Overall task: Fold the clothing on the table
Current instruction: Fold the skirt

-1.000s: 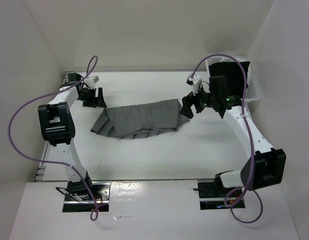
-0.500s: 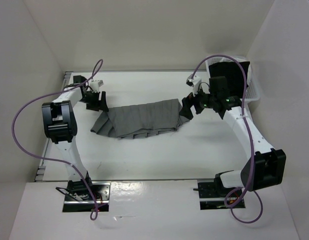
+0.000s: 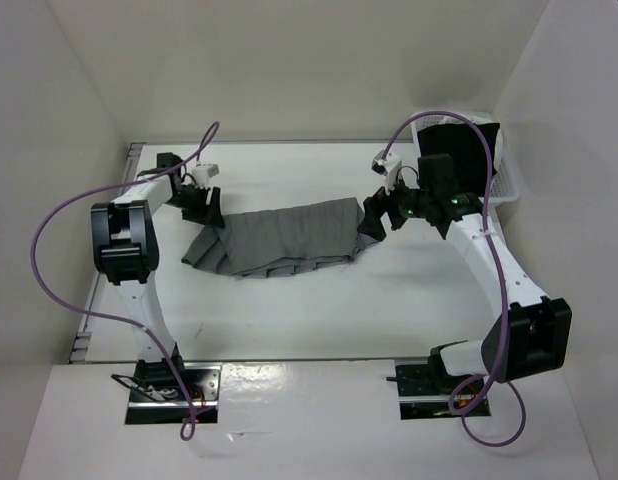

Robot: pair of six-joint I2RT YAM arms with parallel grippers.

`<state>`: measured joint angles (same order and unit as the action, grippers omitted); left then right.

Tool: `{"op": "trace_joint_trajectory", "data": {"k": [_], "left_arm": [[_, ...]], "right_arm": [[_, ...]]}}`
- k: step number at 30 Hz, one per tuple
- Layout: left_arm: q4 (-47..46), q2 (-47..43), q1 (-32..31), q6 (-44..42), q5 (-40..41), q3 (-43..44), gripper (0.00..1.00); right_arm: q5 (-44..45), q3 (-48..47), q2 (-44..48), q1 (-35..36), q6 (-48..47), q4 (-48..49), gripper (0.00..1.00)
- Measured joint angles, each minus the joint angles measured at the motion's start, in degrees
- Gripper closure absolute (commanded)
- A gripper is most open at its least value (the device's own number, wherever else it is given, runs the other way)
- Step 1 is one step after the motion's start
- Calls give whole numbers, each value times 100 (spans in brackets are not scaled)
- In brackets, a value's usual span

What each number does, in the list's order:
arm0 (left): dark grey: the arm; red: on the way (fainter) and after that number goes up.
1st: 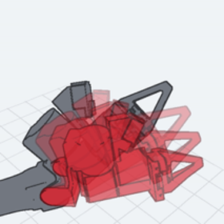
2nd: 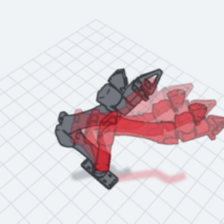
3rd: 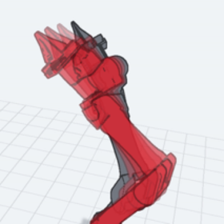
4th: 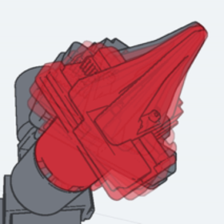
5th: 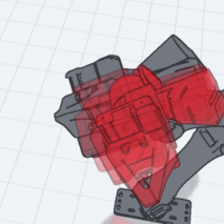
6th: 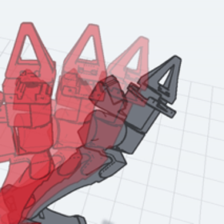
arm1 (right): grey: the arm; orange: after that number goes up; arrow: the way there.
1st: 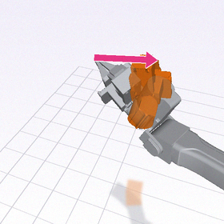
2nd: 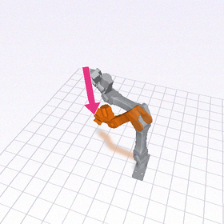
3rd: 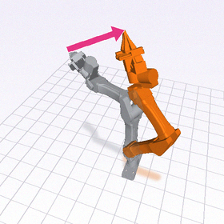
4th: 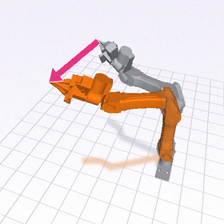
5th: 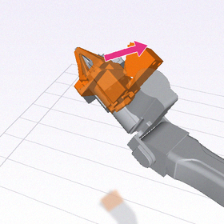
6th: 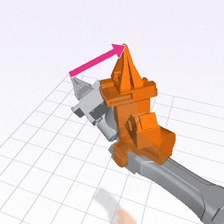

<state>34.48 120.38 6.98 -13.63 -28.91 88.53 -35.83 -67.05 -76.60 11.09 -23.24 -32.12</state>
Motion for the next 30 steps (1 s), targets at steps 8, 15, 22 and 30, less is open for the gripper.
{"op": "trace_joint_trajectory", "data": {"k": [8,15,22,30], "left_arm": [[155,87,-83,-186,-35,-2,73],[240,103,-83,-282,-61,-2,81],[310,103,-83,-282,-131,-31,81],[369,-177,-83,-284,-162,-490,81]], "right_arm": [[-37,0,0,0,0,0,2],[63,11,0,0,85,31,2],[221,-144,-879,0,538,343,2],[262,-726,-2782,0,769,295,2]]}}
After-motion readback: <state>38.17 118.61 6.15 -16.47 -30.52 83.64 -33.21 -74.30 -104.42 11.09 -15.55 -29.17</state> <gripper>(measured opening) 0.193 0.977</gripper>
